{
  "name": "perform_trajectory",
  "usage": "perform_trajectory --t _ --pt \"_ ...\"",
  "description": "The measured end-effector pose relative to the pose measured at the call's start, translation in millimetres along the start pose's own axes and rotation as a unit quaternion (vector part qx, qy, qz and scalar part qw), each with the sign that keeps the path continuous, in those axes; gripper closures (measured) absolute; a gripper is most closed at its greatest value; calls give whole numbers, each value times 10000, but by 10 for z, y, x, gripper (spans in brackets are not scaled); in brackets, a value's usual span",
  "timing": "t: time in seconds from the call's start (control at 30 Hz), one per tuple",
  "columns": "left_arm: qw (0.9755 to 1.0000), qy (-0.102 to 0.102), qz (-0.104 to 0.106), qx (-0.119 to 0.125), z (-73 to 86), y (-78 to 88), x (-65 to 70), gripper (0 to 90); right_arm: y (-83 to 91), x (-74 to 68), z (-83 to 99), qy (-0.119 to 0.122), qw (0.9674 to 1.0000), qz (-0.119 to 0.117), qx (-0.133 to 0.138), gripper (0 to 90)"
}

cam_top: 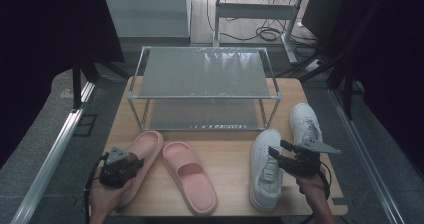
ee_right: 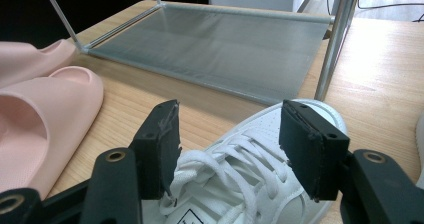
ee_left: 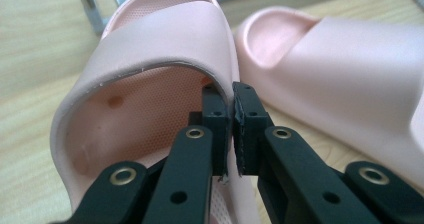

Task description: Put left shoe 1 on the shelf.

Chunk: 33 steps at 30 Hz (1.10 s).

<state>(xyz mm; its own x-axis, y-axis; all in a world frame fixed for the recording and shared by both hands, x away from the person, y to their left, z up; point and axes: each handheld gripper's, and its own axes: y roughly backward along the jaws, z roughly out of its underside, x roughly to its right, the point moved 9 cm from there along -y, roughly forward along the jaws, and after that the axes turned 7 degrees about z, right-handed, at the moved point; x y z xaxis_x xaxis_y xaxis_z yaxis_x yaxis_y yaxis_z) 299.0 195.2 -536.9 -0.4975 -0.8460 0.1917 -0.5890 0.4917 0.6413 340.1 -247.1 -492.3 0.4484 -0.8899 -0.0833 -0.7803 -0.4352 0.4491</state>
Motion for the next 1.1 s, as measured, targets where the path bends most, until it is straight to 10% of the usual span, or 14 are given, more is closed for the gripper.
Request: perform_trajectory --t 0.57,1.1 --pt "9979 -615 51 171 -927 -517 100 860 9 28 -12 -28 10000 3 20 414" --pt "9947 -975 -305 68 -1207 -1078 -11 861 -9 42 3 -38 10000 6 -3 414"
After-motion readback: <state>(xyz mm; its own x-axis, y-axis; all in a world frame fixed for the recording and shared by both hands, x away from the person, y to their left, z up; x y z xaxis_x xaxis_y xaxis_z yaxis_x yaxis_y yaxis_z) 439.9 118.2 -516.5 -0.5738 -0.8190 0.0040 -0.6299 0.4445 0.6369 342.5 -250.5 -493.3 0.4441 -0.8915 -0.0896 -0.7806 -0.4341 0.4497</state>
